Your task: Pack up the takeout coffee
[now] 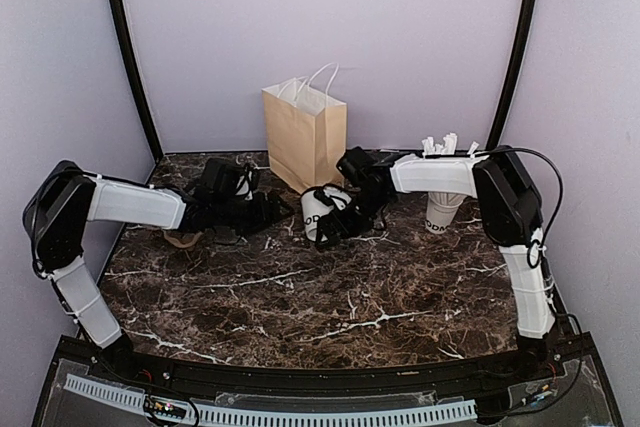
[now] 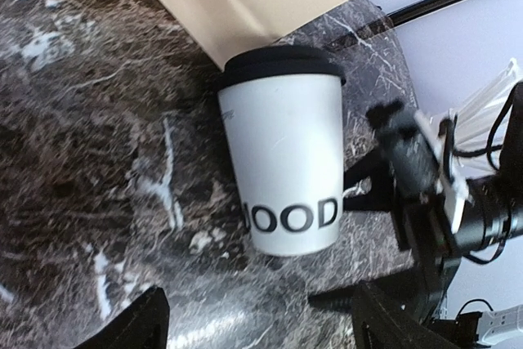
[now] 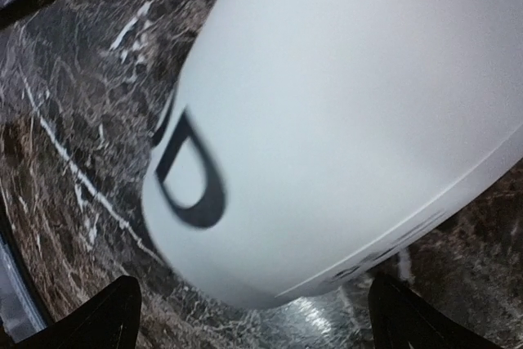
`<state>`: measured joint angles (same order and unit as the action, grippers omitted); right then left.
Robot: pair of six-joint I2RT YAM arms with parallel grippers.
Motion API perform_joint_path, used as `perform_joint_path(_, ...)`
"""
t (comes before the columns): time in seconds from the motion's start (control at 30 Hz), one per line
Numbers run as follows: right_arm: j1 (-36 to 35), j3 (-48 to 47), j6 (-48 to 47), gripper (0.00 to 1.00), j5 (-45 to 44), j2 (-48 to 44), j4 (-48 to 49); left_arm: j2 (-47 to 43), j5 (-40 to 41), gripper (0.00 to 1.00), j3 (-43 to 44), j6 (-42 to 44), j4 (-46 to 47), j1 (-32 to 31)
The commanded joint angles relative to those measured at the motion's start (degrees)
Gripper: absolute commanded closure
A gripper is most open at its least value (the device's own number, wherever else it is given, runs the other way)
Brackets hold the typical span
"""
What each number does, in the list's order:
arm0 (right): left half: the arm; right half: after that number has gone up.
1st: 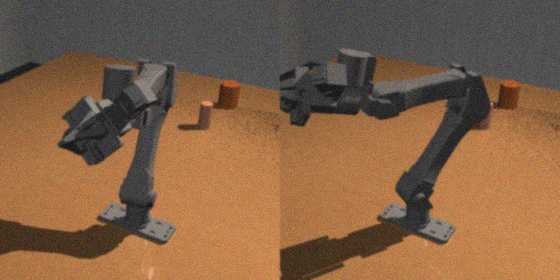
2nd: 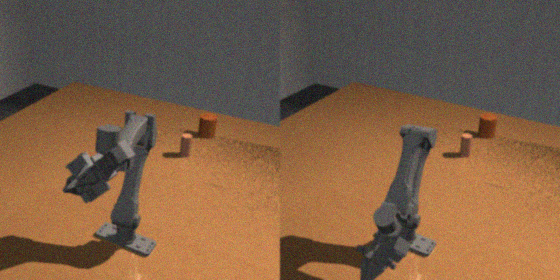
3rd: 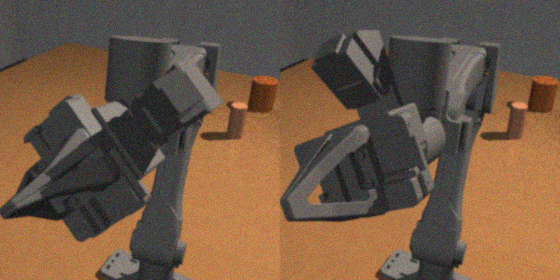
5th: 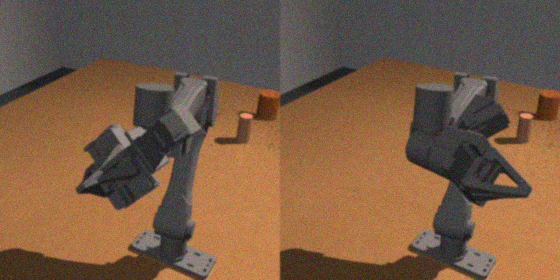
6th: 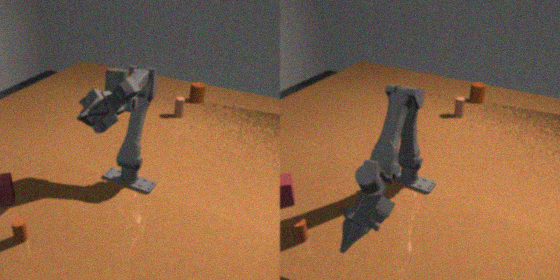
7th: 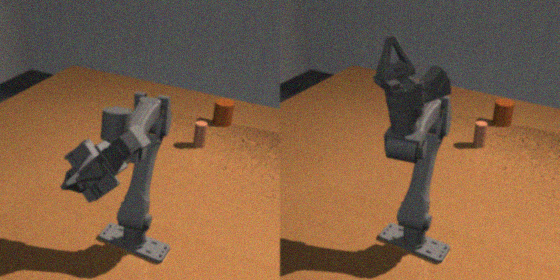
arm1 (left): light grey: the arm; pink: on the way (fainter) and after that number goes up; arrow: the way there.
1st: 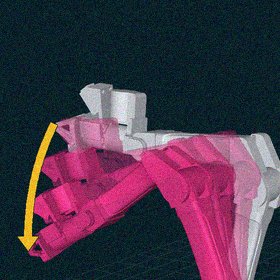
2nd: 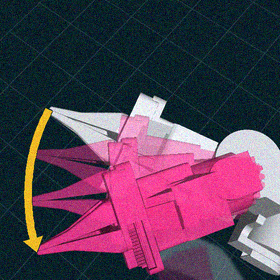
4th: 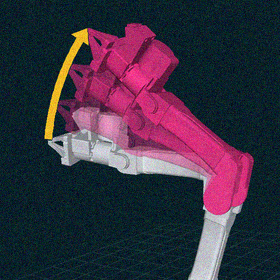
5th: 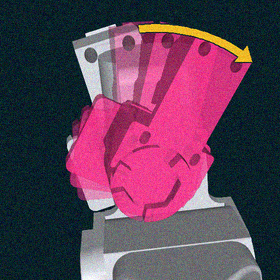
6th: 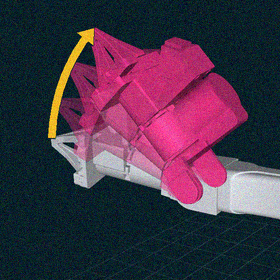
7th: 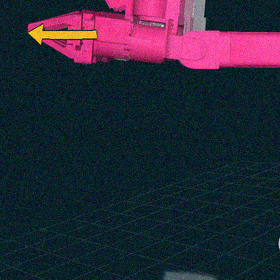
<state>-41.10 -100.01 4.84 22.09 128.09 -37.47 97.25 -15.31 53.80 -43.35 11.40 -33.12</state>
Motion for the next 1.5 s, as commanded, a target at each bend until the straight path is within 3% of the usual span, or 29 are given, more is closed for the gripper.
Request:
perform_joint_path(0.0,1.4,4.8,-5.6,0.01,9.7,-6.6,-0.1,3.7,-3.7,0.18,5.1,-2.2,4.1,-1.3)
perform_joint_path(0.17,4.9,11.4,-7.2,0.01,10.9,-14.3,2.9,9.5,-1.8,0.15,12.3,-1.7,0.1,-5.0)
perform_joint_path(0.43,8.1,11.8,-8.1,0.02,13.3,-17.4,2.6,20.6,1.2,0.15,24.1,-4.0,-10.8,-8.0)
perform_joint_path(0.63,8.1,11.5,-8.6,0.02,12.8,-17.3,2.6,25.6,2.3,0.15,26.5,-6.9,-8.4,-8.2)
perform_joint_path(0.8,8.6,8.0,-10.9,0.04,3.1,-13.4,1.3,26.8,1.1,0.16,26.0,-9.8,-2.3,-8.5)
perform_joint_path(0.97,8.2,-0.5,-9.2,0.07,-5.3,-5.9,-1.5,21.2,2.1,0.2,19.6,-10.7,-1.8,-9.2)
perform_joint_path(1.13,7.6,-7.3,-8.2,0.06,-13.7,-0.9,-3.7,8.4,6.4,0.2,4.6,-10.2,0.0,-9.2)
perform_joint_path(1.33,7.4,-8.5,-8.8,0.08,-16.0,1.6,-2.6,-3.0,9.6,0.2,-5.2,-8.2,-2.8,-9.2)
perform_joint_path(1.47,7.2,-8.7,-9.2,0.14,-16.1,2.2,-1.8,-7.4,12.4,0.2,-8.3,-6.7,-3.8,-9.2)
